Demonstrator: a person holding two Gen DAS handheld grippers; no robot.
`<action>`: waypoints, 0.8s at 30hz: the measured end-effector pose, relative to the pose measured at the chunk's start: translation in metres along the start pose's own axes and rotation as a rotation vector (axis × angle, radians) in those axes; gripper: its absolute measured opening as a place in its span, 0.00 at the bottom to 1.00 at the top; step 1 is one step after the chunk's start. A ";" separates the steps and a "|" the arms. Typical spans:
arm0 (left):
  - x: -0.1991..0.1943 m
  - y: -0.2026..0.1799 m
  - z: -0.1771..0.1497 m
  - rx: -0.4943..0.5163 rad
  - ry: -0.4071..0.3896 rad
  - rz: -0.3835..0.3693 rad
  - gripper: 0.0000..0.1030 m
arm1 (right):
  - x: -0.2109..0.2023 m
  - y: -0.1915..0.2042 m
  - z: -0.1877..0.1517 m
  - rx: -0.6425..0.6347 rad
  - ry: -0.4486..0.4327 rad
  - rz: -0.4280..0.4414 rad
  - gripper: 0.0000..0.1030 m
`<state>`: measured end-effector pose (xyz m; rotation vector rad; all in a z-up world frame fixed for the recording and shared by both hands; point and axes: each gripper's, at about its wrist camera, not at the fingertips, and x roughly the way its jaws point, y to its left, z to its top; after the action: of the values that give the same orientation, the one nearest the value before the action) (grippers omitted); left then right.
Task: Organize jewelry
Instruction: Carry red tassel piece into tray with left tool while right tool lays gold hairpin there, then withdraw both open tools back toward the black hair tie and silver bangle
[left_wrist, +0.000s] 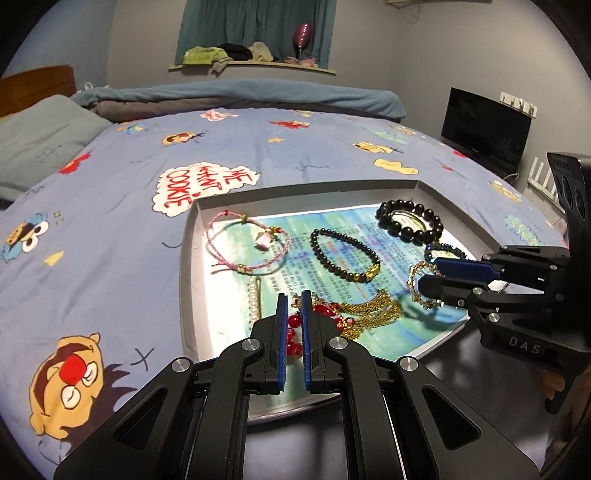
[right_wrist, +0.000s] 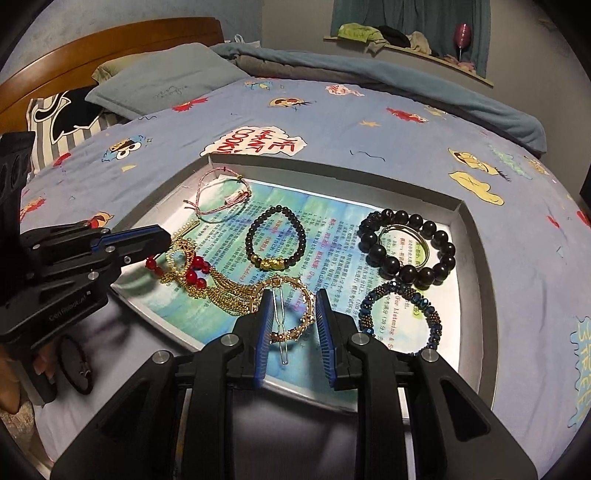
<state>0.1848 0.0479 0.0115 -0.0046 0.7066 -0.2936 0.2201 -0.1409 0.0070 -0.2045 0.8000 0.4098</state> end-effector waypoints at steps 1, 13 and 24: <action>0.000 0.001 0.000 -0.002 0.001 0.003 0.07 | 0.001 -0.001 0.000 0.008 0.002 0.002 0.22; -0.001 0.006 -0.003 -0.025 0.001 0.015 0.12 | -0.002 -0.005 -0.002 0.043 -0.008 0.011 0.32; -0.014 0.006 0.000 -0.029 -0.037 0.056 0.31 | -0.019 -0.014 -0.004 0.081 -0.058 0.000 0.38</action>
<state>0.1764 0.0578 0.0195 -0.0178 0.6731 -0.2287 0.2113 -0.1601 0.0187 -0.1169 0.7577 0.3813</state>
